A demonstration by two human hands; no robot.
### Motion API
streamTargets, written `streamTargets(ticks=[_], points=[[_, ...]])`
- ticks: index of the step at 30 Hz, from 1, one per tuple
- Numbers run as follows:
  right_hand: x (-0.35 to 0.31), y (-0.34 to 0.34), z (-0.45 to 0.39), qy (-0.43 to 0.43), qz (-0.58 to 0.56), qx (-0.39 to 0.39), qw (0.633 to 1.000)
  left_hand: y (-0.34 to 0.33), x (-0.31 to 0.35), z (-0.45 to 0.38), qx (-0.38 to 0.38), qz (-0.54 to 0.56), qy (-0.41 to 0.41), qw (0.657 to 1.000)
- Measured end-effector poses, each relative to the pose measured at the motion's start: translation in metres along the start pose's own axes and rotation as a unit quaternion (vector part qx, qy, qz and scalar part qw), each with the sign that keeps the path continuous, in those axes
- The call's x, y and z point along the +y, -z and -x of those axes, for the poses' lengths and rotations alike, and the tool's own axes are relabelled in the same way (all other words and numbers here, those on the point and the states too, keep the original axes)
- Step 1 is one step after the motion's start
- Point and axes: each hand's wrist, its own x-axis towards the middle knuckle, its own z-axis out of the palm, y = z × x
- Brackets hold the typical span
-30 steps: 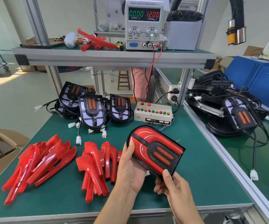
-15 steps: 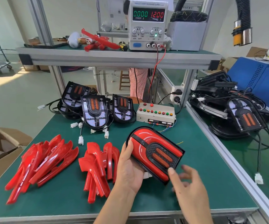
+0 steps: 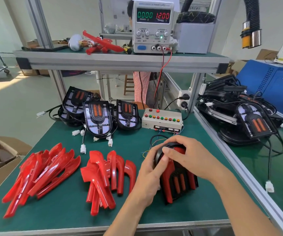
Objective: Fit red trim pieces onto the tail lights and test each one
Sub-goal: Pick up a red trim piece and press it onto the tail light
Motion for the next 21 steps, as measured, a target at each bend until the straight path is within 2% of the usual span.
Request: streamTargets(ticks=[2,6,9,11,17,21], points=[[0.006,0.001,0.000,0.001,-0.024,0.003,1.000,-0.005,-0.001,0.002,0.005,-0.044,-0.015,0.999],[0.015,-0.002,0.007,-0.015,-0.073,0.065,0.995,-0.018,-0.011,0.010,0.090,-0.081,-0.005,0.993],[0.017,-0.003,0.010,-0.015,-0.106,0.087,0.990,-0.021,-0.017,0.016,0.064,-0.096,0.016,0.993],[0.018,0.000,0.012,-0.009,-0.121,0.068,0.990,-0.021,-0.016,0.015,0.052,-0.091,0.026,0.994],[0.013,0.016,0.010,-0.023,-0.156,-0.074,0.985,-0.019,-0.011,0.017,0.032,-0.069,0.047,0.996],[0.010,0.015,0.009,-0.047,-0.223,-0.072,0.971,-0.021,-0.007,0.017,0.034,-0.074,0.043,0.996]])
